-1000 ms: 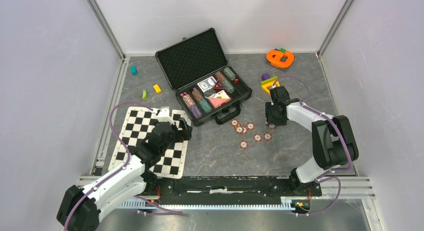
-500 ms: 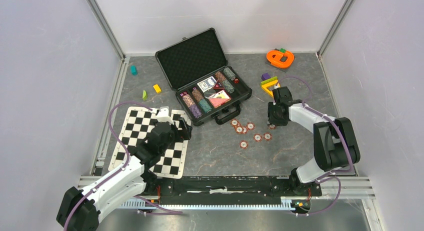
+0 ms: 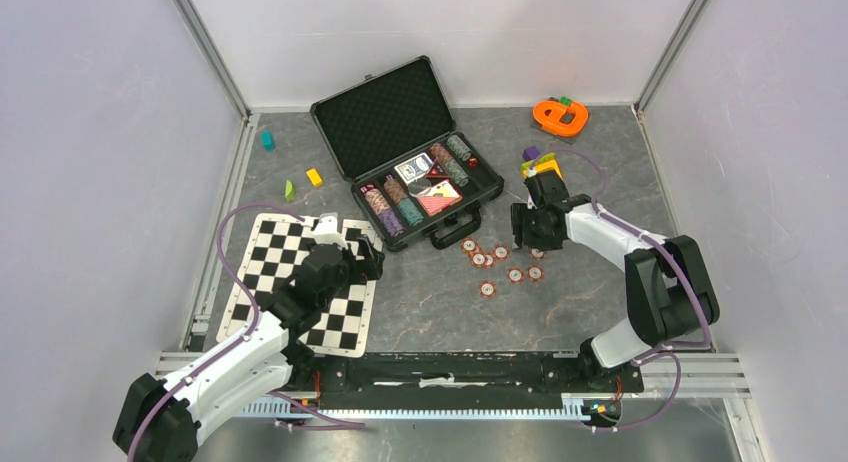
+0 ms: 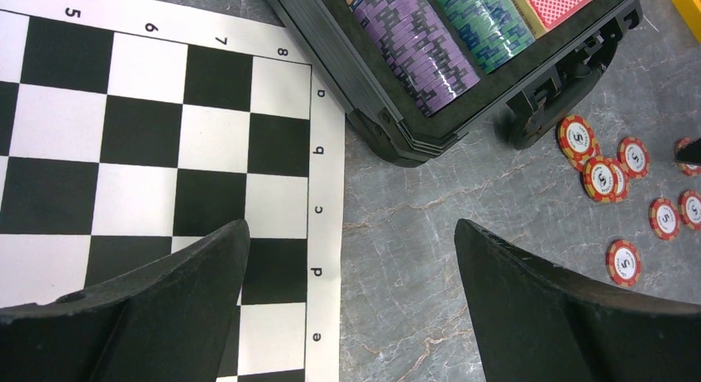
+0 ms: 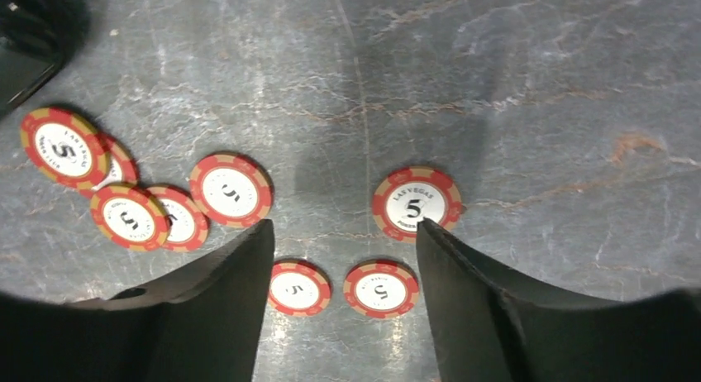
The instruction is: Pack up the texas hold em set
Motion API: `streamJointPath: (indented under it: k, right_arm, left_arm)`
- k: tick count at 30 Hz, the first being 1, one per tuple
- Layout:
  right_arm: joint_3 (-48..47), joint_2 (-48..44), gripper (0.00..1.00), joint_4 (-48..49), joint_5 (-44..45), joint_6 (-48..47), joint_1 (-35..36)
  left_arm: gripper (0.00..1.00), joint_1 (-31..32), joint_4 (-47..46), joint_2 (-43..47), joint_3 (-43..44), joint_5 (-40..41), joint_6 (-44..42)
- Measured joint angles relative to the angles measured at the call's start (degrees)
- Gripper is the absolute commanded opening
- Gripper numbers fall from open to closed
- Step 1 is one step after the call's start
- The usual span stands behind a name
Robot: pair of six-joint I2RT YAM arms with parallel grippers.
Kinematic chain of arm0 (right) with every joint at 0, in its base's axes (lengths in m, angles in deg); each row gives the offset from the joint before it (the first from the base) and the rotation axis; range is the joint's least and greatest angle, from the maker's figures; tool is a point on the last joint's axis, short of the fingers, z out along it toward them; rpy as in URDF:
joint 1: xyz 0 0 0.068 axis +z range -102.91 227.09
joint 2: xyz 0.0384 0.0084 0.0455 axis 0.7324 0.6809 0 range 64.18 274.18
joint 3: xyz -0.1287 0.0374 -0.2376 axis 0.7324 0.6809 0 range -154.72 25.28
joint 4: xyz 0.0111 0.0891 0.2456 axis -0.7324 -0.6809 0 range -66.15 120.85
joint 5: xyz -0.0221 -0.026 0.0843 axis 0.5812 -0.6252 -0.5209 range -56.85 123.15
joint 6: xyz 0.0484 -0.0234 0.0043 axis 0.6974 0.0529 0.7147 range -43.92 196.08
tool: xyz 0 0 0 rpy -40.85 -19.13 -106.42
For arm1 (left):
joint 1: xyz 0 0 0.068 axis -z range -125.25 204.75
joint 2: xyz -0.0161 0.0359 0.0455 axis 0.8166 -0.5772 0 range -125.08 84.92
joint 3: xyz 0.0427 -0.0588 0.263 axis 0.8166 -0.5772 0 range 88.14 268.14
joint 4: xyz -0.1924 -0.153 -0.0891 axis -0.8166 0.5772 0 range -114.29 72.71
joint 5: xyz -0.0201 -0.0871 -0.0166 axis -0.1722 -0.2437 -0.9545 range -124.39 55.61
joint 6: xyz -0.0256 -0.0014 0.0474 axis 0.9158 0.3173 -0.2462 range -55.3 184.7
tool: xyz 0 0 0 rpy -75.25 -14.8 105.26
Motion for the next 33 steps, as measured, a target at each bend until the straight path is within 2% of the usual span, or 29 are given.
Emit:
streamJointPath:
  k: [2,7,16,24,28,33]
  right_arm:
    - [-0.3,0.0,0.82,-0.5,1.0,0.0,0.2]
    - [-0.6,0.0,0.80,-2.4,5.6,-0.4,0.1]
    - [0.3,2.7,0.62,-1.4,7.1,-0.9,-1.4]
    - [1.1,2.8,0.46,1.4,4.9,-1.5,-3.1]
    - [1.4,2.6,0.41,1.8,4.7,-1.5,-3.3]
    - [1.5,2.4,0.40,1.9,4.4,-1.6,-3.5]
  left_arm:
    - [1.00,0.0,0.0,0.0,0.0,0.0,0.0]
    - [1.00,0.0,0.0,0.0,0.0,0.0,0.0]
    - [1.00,0.0,-0.2,0.0,0.0,0.0,0.0]
    - [1.00,0.0,-0.4,0.0,0.0,0.0,0.0]
    - [1.00,0.0,-0.4,0.0,0.0,0.0,0.0]
    - [1.00,0.0,-0.4,0.0,0.0,0.1,0.0]
